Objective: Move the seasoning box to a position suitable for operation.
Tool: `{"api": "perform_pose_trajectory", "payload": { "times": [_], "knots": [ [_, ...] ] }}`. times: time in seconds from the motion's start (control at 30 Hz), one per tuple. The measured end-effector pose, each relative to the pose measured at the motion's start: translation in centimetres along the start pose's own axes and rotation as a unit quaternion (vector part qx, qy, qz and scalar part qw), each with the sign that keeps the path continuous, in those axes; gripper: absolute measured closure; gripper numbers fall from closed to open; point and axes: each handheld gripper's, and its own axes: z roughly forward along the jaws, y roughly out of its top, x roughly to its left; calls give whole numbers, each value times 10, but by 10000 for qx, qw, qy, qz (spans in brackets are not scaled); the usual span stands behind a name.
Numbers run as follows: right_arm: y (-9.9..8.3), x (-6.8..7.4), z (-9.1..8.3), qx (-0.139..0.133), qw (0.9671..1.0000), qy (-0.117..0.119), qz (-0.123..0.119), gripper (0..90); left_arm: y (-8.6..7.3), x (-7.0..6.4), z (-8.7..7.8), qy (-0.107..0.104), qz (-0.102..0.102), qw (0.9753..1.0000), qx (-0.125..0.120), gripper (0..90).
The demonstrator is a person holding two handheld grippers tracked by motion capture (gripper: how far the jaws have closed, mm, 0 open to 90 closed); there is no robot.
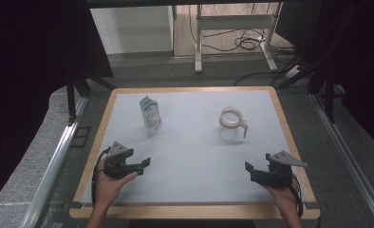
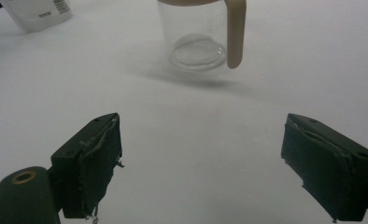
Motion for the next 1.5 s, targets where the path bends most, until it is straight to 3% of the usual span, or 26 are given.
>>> {"api": "perform_pose_trajectory", "payload": {
  "times": [0.17,0.5,0.63,0.7,0.87,0.9,0.97,1.17,1.23,1.3,1.37,1.47,1.5],
  "knots": [
    [0,-3,3,33,10000,13,12,130,2,1,-2,-13,17,10000,-28,206],
    [12,6,-2,23,9996,-105,-244,131,1,-3,-3,-143,182,9997,32,203],
    [24,5,-2,-65,9997,-62,-240,130,3,-4,-5,-186,189,9996,33,206],
    [42,6,1,-44,9995,-26,-301,130,3,-4,-7,-281,155,9995,20,207],
    [78,10,13,-93,9987,-32,-499,129,-1,0,-9,-247,102,9996,75,207],
    [78,10,13,-93,9987,-32,-499,129,-1,0,-9,-247,102,9996,75,208],
    [96,10,28,-78,9986,-41,-515,117,-3,3,-10,-242,56,9997,84,210],
    [121,4,57,106,9985,-36,-528,98,-7,9,-14,-254,-23,9996,112,208],
    [134,-2,76,255,9986,15,-464,89,-9,11,-15,-273,-81,9995,102,207],
    [138,-3,83,331,9983,10,-477,86,-9,11,-14,-290,-88,9995,94,206],
    [145,-6,104,526,9977,71,-415,76,-9,11,-15,-317,-90,9994,94,205],
    [145,-8,121,650,9972,176,-340,53,-9,11,-15,-342,-58,9994,93,202],
    [145,-8,121,650,9972,176,-340,53,-9,11,-15,-342,-58,9994,93,202]
  ]
}}
